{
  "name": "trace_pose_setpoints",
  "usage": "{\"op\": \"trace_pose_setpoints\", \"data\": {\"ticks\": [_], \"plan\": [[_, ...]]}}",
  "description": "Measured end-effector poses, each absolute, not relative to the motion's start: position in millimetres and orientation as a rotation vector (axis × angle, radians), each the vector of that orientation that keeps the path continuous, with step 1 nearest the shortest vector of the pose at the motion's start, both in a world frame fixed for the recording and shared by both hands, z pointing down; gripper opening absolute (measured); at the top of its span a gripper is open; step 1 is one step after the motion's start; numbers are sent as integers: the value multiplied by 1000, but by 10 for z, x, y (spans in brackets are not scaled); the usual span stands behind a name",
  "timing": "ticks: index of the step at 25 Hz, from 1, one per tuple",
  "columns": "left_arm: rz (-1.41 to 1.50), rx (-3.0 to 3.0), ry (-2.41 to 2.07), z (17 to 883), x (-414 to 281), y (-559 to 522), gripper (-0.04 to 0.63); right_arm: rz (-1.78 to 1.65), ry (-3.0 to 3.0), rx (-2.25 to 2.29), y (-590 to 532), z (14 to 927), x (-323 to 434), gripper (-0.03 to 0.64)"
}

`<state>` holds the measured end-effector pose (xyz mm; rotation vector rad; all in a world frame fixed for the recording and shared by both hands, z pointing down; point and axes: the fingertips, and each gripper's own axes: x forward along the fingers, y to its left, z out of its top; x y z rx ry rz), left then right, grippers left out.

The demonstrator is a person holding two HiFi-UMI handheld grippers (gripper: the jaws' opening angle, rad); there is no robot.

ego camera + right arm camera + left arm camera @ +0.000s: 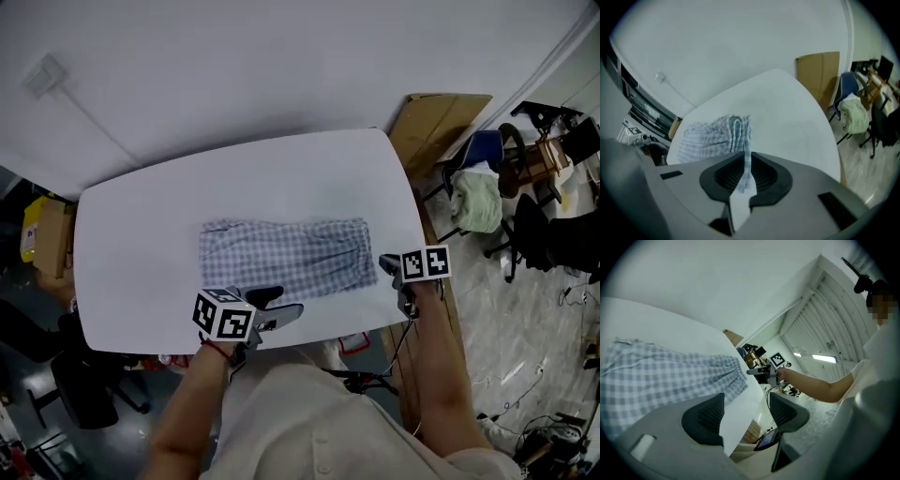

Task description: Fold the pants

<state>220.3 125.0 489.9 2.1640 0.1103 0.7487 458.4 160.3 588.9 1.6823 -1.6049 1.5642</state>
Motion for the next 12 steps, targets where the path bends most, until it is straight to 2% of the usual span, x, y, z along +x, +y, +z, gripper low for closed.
{"op": "trace_pose_setpoints", "data": {"ticks": [6, 12], "plan": [[722, 2195, -91, 4959, 1730, 1002, 308, 945, -1852, 1541, 1097, 5275, 4382, 45], [701, 2185, -283, 4999, 1323, 775, 308, 748, -2004, 1293, 474, 5106, 3788, 21]]}}
